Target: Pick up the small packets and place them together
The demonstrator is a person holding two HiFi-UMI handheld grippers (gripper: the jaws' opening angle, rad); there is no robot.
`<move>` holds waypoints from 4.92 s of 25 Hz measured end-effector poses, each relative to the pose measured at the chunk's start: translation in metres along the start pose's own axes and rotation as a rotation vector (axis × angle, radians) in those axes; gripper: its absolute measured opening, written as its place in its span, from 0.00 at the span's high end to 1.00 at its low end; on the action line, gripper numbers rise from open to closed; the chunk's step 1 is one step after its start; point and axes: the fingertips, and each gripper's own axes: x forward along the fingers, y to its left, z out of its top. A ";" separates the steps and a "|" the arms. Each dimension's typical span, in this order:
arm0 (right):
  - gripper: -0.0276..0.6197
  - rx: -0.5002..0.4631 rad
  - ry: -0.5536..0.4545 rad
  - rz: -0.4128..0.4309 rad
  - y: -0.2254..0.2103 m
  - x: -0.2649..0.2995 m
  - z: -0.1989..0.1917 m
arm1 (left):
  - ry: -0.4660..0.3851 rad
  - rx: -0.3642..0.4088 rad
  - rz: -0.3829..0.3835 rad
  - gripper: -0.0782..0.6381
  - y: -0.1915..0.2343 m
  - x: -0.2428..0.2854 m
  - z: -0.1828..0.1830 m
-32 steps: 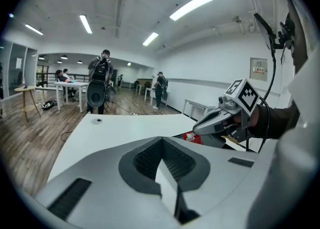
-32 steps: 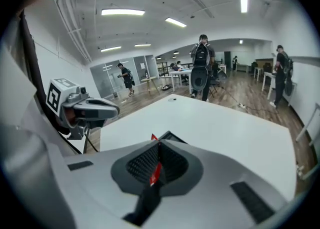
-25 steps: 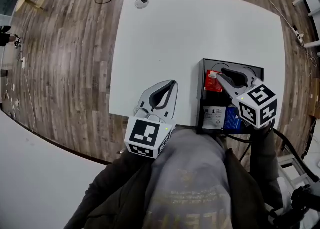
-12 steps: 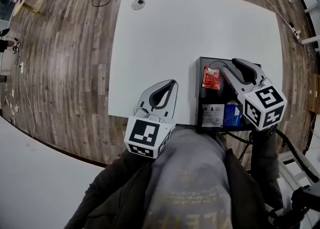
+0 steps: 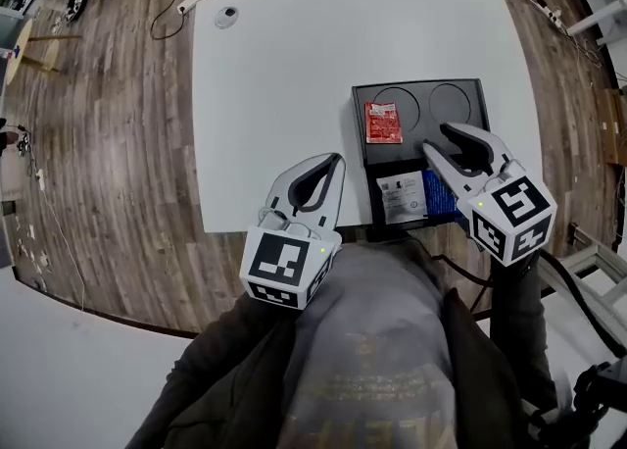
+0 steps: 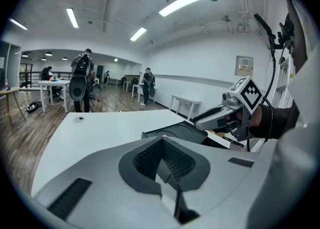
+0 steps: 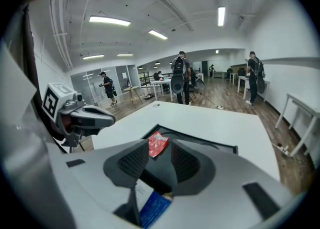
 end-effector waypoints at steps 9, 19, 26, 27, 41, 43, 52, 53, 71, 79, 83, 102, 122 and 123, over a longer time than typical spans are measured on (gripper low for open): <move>0.74 0.092 0.198 0.081 0.018 0.008 -0.088 | 0.064 0.031 -0.067 0.89 -0.030 0.014 -0.013; 0.73 0.135 0.320 0.083 0.018 0.033 -0.123 | 0.105 0.014 -0.049 0.89 -0.028 0.020 -0.022; 0.73 0.148 0.328 0.158 0.028 0.042 -0.123 | 0.117 -0.010 -0.023 0.89 -0.021 0.022 -0.027; 0.74 0.149 0.328 0.173 0.030 0.042 -0.123 | 0.116 -0.012 -0.020 0.89 -0.021 0.023 -0.027; 0.91 0.154 0.284 0.195 0.045 0.040 -0.108 | 0.096 -0.026 -0.024 0.89 -0.014 0.012 -0.028; 0.91 0.208 0.261 0.215 0.046 0.039 -0.105 | 0.092 -0.026 -0.025 0.89 -0.015 0.010 -0.027; 0.95 0.139 0.232 0.198 0.057 0.035 -0.096 | 0.077 -0.021 -0.010 0.89 -0.013 -0.003 -0.027; 0.95 0.129 0.222 0.192 0.059 0.032 -0.093 | 0.072 -0.019 -0.008 0.89 -0.013 -0.005 -0.026; 0.95 -0.016 -0.018 0.105 0.067 -0.041 0.009 | -0.069 0.021 -0.015 0.89 -0.016 -0.012 0.013; 0.95 -0.062 -0.084 0.085 0.047 -0.043 0.047 | -0.110 0.018 0.014 0.89 -0.007 -0.006 0.029; 0.95 -0.063 -0.092 0.091 0.031 -0.038 0.054 | -0.107 0.013 0.034 0.89 -0.003 0.002 0.032; 0.95 0.156 -0.029 0.057 -0.096 0.018 0.017 | 0.045 -0.042 0.124 0.89 0.006 0.046 0.004; 0.78 0.132 -0.114 -0.126 -0.115 0.014 0.026 | 0.045 -0.055 0.152 0.89 0.009 0.032 -0.001; 0.78 0.130 -0.116 -0.132 -0.113 0.010 0.026 | 0.042 -0.052 0.143 0.89 0.008 0.032 -0.001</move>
